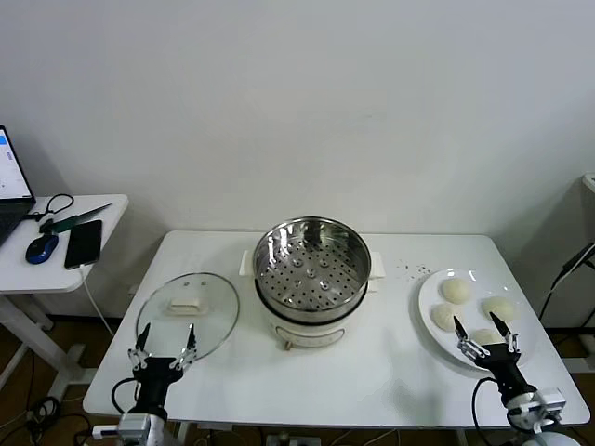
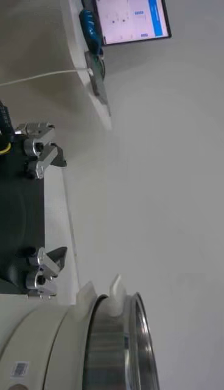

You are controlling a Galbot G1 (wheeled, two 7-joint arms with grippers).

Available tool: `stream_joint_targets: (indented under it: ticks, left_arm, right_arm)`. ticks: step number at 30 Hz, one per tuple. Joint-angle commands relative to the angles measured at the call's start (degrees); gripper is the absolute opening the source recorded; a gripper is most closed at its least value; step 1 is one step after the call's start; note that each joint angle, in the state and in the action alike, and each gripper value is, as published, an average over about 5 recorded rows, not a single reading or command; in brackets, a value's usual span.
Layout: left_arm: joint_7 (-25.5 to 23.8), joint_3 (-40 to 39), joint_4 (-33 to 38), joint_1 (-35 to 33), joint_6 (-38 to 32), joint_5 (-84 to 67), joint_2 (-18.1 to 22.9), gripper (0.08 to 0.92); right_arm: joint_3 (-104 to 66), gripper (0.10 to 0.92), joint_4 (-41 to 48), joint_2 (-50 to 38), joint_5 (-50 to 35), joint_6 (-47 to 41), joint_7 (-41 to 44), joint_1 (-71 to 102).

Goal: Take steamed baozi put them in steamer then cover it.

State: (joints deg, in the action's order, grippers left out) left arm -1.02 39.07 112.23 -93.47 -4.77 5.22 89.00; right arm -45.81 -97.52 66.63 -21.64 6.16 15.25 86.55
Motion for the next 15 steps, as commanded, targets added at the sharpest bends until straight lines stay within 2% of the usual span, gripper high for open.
stream_joint_targets:
  ticks: [1,7,15]
  left_arm:
    - [1.27,-0.12,-0.33,0.15,-0.1,0.63,-0.15,0.823]
    - [2.7,-0.79,-0.26,0.05,0.1,0.88,-0.65,0.823]
    - [3.18,-1.0,-0.19,-0.07,0.23,0.91,-1.27,0.823]
  right_arm:
    - [-0.13,0.823,0.49,-5.27,3.03,-3.42,3.58,-3.14]
    - [3.14,0.823,5.78,-20.58,10.63,-11.72,17.72,-10.85]
    - [20.91,0.823,20.1,-38.52,16.75,-11.67,36.01,-31.51]
